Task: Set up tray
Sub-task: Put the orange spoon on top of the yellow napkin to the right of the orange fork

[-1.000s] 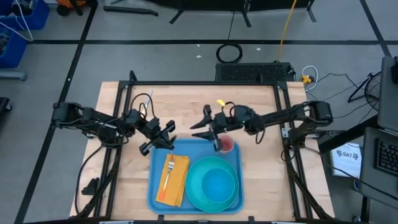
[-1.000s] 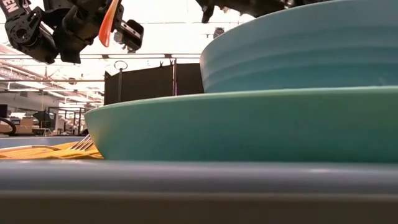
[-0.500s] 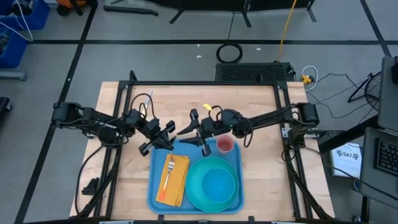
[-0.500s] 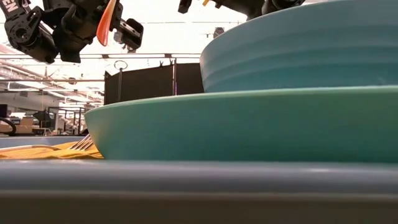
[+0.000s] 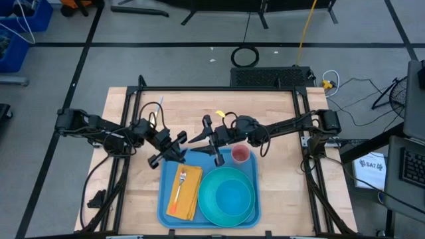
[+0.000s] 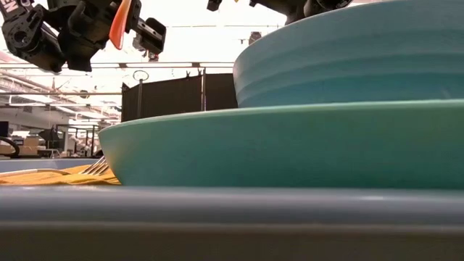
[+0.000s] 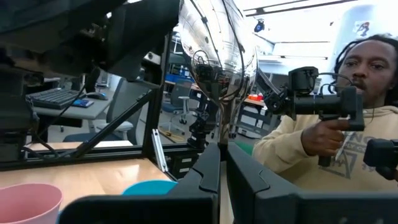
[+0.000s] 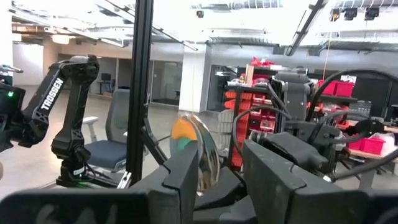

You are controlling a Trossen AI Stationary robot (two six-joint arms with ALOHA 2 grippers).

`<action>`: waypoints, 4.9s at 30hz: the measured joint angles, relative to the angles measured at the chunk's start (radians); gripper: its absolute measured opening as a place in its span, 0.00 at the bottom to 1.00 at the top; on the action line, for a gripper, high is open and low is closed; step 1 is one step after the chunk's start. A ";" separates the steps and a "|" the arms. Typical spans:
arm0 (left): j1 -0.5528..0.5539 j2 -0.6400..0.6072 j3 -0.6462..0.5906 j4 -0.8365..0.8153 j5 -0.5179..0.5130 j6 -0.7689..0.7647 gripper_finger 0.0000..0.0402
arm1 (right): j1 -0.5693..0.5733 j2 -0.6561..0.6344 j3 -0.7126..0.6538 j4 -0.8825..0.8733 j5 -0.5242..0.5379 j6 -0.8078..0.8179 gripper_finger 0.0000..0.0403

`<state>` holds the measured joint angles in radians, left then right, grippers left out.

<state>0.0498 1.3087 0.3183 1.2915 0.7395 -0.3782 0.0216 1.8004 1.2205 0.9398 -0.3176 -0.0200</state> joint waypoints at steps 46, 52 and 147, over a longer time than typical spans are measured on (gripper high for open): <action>0.070 -0.001 0.051 -0.183 -0.007 0.045 0.00 | 0.000 -0.063 0.112 -0.485 0.062 0.082 0.28; 0.101 -0.001 0.051 -0.236 0.001 0.059 0.00 | 0.019 -0.061 0.112 -0.509 0.068 0.087 0.28; 0.080 0.369 0.686 -1.528 -1.033 1.216 0.40 | -0.047 -0.573 -0.594 -0.662 0.289 0.202 0.28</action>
<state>0.1295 1.6780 1.0048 -0.2366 -0.2938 0.8375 -0.0250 1.2270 0.6268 0.2778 -0.0284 0.1816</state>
